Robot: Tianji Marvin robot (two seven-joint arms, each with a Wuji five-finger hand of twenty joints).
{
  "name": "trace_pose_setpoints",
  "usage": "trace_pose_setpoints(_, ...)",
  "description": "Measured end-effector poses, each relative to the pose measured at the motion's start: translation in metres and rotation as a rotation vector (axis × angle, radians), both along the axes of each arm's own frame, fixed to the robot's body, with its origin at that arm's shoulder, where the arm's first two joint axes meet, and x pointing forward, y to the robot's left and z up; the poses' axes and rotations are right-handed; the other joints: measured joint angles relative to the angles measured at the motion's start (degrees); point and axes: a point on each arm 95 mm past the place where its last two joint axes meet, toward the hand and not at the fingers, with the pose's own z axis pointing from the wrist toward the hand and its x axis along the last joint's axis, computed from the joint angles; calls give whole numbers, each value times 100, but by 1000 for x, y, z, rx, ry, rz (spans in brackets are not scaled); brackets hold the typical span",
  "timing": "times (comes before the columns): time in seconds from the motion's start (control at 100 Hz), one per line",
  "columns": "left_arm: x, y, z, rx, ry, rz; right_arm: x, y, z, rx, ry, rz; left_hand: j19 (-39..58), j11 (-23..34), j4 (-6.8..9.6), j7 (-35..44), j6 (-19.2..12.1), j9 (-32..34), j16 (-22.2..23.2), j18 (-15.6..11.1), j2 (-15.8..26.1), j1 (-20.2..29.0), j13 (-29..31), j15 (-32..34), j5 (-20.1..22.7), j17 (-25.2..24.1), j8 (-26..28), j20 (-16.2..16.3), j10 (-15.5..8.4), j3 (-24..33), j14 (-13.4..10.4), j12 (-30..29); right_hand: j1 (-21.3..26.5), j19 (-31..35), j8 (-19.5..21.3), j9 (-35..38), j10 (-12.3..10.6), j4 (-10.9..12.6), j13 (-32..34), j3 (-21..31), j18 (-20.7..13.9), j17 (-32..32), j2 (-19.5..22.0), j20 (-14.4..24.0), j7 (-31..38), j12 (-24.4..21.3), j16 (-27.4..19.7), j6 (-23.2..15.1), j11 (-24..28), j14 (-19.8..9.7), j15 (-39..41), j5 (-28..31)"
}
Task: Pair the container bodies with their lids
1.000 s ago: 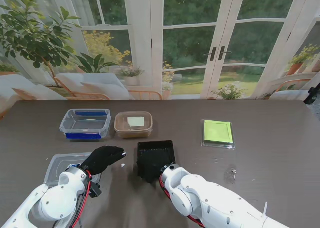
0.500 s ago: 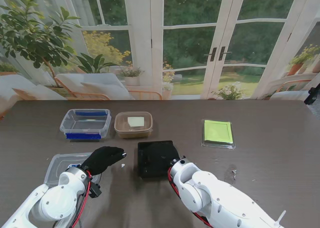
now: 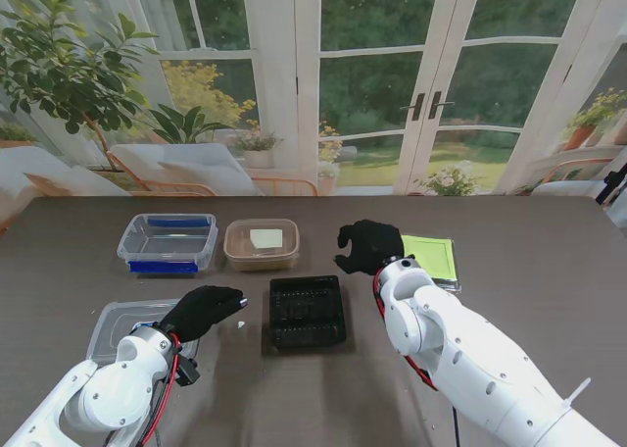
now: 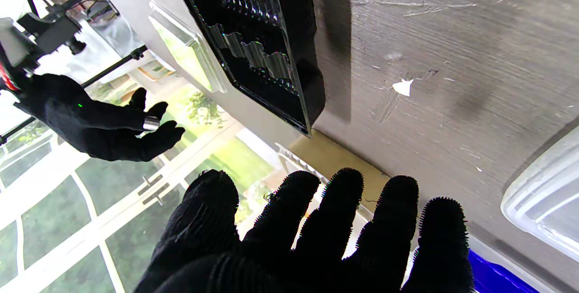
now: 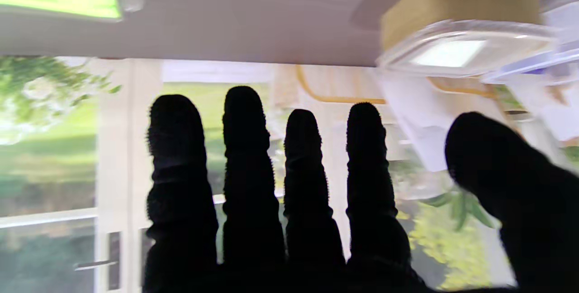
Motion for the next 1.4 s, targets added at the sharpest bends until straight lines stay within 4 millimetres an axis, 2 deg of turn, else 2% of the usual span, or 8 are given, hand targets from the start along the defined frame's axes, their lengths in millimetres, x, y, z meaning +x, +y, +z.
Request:
trace_pose_setpoints(0.17, 9, -2, -3, -15, 9, -6, 36, -22, -2, -46, -13, -102, 0, 0, 0, 0, 1, 0, 0, 0, 0, 0, 0, 0, 1, 0, 0, 0, 1, 0, 0, 0, -54, -231, -86, -180, 1, 54, -259, 7, 1, -41, 169, -137, -84, -157, -194, 0, -49, 50, -344, -186)
trace_pose_setpoints(0.2, 11, -2, -2, -17, 9, -7, 42, -25, -3, -59, -13, -114, 0, 0, 0, 0, 2, 0, 0, 0, 0, 0, 0, 0, 1, 0, 1, 0, 1, 0, 0, 0, -129, -274, -86, -209, 1, 60, -352, -239, 1, -46, 204, -147, -20, -191, -235, -4, -142, 50, -444, -124)
trace_pose_setpoints(0.26, 13, -2, -3, -20, 7, -8, 52, -29, -7, -100, -9, -136, 0, 0, 0, 0, 2, 0, 0, 0, 0, 0, 0, 0, 1, 0, 1, 0, 1, 0, 0, 0, -214, -377, -86, -262, 1, 104, -326, -264, 1, -45, 275, -174, -23, -258, -315, -55, -60, 50, -522, -134)
trace_pose_setpoints(0.38, 17, -2, -3, -23, 0, -7, 75, -42, -14, -114, 16, -201, 0, 0, 0, 0, 5, 0, 0, 0, 0, 0, 0, 0, 1, 0, 2, 0, 1, 0, 0, 0, -233, -611, -191, -498, 1, 107, -750, -267, 1, -72, 332, -312, -151, -389, -475, -80, -303, 50, -886, -430)
trace_pose_setpoints(0.65, 18, -7, -2, -14, -9, -11, 110, -71, -30, -148, 64, -318, -1, 0, 0, 20, 11, 0, 0, 0, 0, 0, 0, 0, 23, 1, 29, 0, 1, 0, 0, 0, -291, -914, -271, -840, -45, 109, -1210, -293, -70, -83, 478, -473, -294, -576, -672, -228, -420, 22, -1218, -736)
trace_pose_setpoints(0.75, 18, -9, -1, -3, -13, -11, 116, -79, -35, -174, 76, -324, -1, 0, 0, 105, 24, 1, 0, 0, 0, 0, 1, 0, 130, 3, 55, 0, 1, 0, 0, 0, -293, -921, -285, -840, -73, 138, -1245, -532, -77, -83, 550, -492, -270, -610, -674, -230, -399, 18, -1232, -728)
trace_pose_setpoints(1.03, 15, -13, 1, 24, 4, 14, 121, -79, -29, -161, 79, -330, -1, 0, 0, 105, 24, 2, 0, 0, 0, 0, 42, 1, 88, 6, 60, 0, 1, 0, -1, 0, -293, -922, -290, -840, -79, 165, -1245, -531, -77, -83, 550, -499, -270, -615, -674, -230, -398, 18, -1230, -726)
trace_pose_setpoints(1.4, 7, -18, 0, 42, 20, 18, 119, -91, -35, -169, 112, -352, -1, 0, 0, 105, 24, 2, 0, 0, 0, 0, 42, 1, 88, 10, 62, 0, 1, 0, 0, 0, -293, -923, -293, -691, -82, 165, -1182, -531, -78, -83, 550, -511, -270, -623, -675, -210, -320, 17, -1091, -719)
